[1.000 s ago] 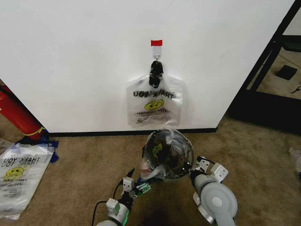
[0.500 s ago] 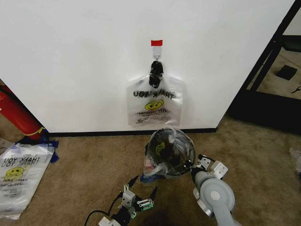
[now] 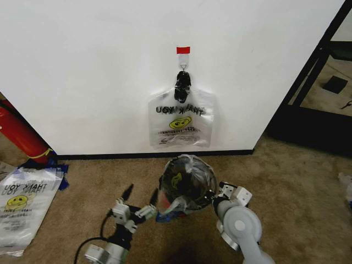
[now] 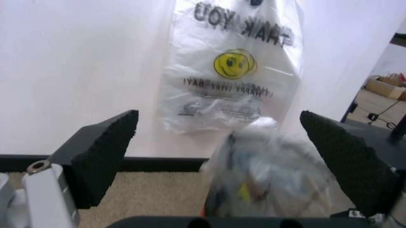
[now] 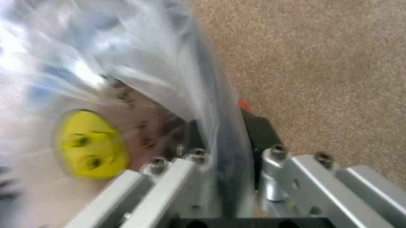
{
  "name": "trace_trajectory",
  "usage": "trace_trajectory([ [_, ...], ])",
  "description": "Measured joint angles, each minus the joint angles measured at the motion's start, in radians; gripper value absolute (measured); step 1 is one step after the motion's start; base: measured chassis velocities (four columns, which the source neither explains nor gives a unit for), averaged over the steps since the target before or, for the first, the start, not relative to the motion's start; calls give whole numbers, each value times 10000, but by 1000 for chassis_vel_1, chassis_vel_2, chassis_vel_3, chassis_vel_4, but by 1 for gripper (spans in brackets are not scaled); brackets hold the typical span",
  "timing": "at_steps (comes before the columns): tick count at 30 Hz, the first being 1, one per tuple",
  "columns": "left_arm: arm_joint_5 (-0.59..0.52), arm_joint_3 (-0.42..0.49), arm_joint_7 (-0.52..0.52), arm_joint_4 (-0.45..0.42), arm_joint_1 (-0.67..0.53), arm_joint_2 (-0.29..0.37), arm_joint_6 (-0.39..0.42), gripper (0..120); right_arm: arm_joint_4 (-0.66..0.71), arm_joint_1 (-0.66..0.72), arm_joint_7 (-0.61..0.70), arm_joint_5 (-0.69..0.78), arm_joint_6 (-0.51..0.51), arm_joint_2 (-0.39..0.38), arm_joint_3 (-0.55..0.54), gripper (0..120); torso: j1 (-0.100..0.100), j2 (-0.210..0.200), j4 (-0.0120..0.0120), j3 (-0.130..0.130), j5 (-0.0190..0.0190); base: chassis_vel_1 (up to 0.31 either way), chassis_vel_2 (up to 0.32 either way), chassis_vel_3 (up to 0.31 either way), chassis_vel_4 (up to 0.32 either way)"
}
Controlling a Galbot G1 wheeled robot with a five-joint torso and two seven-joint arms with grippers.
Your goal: Pick up the garbage bag from the wall and place it over the trash bin.
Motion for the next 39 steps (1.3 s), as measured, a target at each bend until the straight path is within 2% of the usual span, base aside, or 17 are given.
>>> trace_trajectory([
  [5,-20,81,-9,1,-72,-58,111,100,-21,-103,-267,-96,11,-50,12,32,0,0,-2,0,-1,0,0,0,0],
  [7,-17,118,-10,3,-90,-69,136,100,-14,-149,-353,-137,33,-63,24,34,0,0,-2,0,-1,0,0,0,0],
  [12,18,261,-20,56,-171,-109,199,100,19,-435,-1244,-717,234,-131,42,58,0,0,-1,0,0,0,0,0,0],
  [13,18,261,-20,56,-171,-109,199,100,19,-435,-1244,-717,234,-131,42,58,0,0,-1,0,0,0,0,0,0],
  [15,26,274,-21,65,-176,-128,200,100,23,-619,-1998,-1330,550,-184,-2,67,0,0,-1,0,0,0,0,0,0],
  [19,44,286,-22,65,-176,-158,200,100,-206,-959,-3753,-2980,1819,-257,-99,84,0,0,-1,0,0,0,0,0,0],
  [21,47,287,-22,55,-172,-161,200,100,-289,-1003,-4046,-3323,2176,-267,-114,86,0,0,-2,0,0,0,0,0,0],
  [24,50,268,-22,23,-152,-159,202,100,-457,-1110,-4642,-4051,2722,-323,-127,98,0,0,0,0,1,0,0,0,0],
  [27,50,261,-22,23,-136,-156,201,100,-575,-1276,-5104,-4729,3027,-419,-124,100,0,0,-1,0,0,0,0,0,0],
  [31,169,383,-7,-13,-113,-126,200,100,-688,-1403,-5138,-4818,3114,-452,-103,100,0,0,0,0,0,0,0,0,0],
  [35,693,1285,-152,-26,-490,99,522,100,-750,-1368,-4744,-4154,2801,-364,-43,100,0,0,0,0,1,0,0,0,0],
  [36,693,1285,-152,-26,-490,99,522,100,-750,-1368,-4744,-4154,2801,-364,-43,100,0,0,0,0,1,0,0,0,0],
  [39,1267,2206,-528,327,-1371,332,876,100,-850,-1300,-4719,-3993,2778,-300,-35,100,0,0,2,0,0,0,0,0,0],
])
